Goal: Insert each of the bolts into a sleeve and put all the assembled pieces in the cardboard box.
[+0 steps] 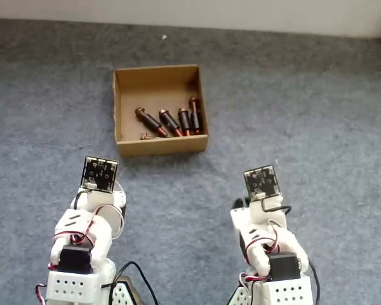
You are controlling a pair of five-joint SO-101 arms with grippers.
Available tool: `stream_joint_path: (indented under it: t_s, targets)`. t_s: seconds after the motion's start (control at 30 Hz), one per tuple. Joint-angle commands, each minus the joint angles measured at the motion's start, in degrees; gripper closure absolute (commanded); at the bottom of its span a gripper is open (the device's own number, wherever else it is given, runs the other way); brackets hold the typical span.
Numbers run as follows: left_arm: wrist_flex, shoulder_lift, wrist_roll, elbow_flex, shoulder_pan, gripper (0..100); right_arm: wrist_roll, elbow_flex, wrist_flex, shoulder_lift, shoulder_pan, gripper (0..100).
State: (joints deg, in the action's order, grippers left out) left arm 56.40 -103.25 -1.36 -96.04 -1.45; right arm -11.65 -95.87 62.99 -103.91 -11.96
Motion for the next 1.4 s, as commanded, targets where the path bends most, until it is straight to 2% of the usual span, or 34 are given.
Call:
stream_joint_path:
  t_s: [0.0,0.23,0.43,0.53,1.37]
  targets:
    - [0.0,-0.6,-0.6,-1.1,-0.6,99,-0.1,-8.7,6.5,-0.7,0.3,96.1]
    - [0.4,-0.6,-0.6,-1.1,-0.6,99,-0.1,-8.7,8.5,-0.7,0.5,96.1]
    - [15.6,-0.6,-0.6,-1.1,-0.7,99,-0.2,-8.7,8.5,-0.7,0.5,96.1]
    - [19.1,-0.6,-0.6,-1.1,-0.8,99,-0.2,-8.7,8.5,-0.7,0.5,96.1]
    - [19.2,-0.6,-0.6,-1.1,-0.7,99,-0.2,-8.7,8.5,-0.7,0.5,96.1]
